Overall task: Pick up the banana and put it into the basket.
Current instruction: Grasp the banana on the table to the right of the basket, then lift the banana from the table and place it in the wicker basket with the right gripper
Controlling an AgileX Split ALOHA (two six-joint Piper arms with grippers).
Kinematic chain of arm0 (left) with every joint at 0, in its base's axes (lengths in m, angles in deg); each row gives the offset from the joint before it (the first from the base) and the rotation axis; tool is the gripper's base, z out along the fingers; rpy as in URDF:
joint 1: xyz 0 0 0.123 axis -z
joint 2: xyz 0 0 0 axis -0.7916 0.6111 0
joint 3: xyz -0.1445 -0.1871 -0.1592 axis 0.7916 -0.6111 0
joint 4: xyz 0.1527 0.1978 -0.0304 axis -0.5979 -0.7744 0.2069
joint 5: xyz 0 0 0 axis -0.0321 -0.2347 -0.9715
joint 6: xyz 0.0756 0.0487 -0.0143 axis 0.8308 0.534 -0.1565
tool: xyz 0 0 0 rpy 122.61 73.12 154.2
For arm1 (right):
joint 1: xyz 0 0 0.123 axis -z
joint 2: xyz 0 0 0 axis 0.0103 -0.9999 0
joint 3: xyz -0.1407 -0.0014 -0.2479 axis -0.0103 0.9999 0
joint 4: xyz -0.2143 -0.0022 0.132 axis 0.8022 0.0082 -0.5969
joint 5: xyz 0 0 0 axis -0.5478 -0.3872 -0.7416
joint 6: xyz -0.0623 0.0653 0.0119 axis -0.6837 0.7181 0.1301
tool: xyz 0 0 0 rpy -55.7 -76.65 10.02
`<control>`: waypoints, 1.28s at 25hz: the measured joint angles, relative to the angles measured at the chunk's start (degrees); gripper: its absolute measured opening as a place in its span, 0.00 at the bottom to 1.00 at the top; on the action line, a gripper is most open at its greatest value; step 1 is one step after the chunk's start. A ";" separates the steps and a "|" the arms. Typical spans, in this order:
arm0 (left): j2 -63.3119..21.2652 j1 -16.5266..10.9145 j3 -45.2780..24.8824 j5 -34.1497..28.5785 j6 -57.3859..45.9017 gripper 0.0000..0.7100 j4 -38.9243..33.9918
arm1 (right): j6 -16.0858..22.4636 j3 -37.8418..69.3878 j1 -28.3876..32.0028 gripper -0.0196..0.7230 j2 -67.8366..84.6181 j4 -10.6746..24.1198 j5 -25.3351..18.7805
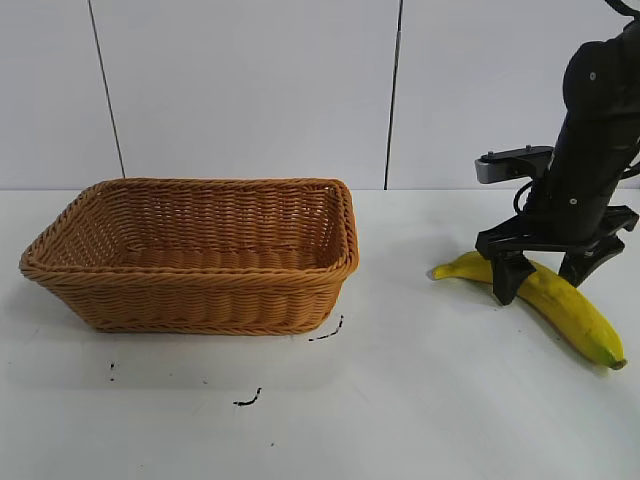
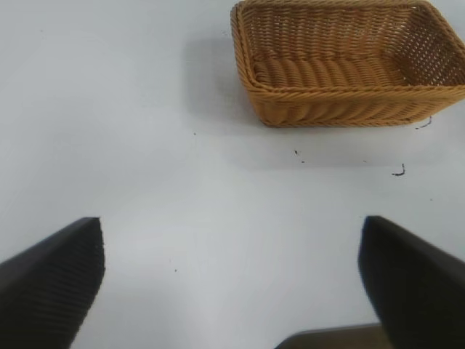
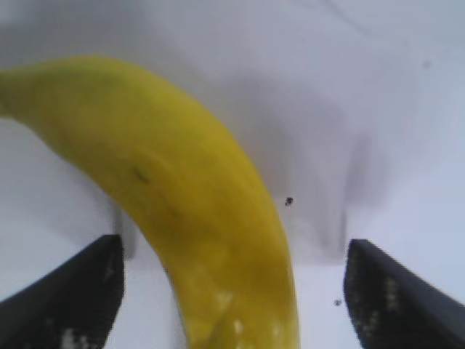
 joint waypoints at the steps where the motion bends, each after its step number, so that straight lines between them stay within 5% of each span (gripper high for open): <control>1: 0.00 0.00 0.00 0.00 0.00 0.97 0.00 | 0.00 -0.38 0.00 0.43 0.00 0.05 -0.78; 15: 0.00 0.00 0.00 0.00 0.00 0.97 0.00 | -1.69 -20.27 -0.06 0.43 7.56 -2.57 -28.42; 32: 0.00 0.00 0.00 0.00 0.00 0.97 -0.04 | -7.49 -42.23 -13.96 0.43 0.62 -0.73 -31.72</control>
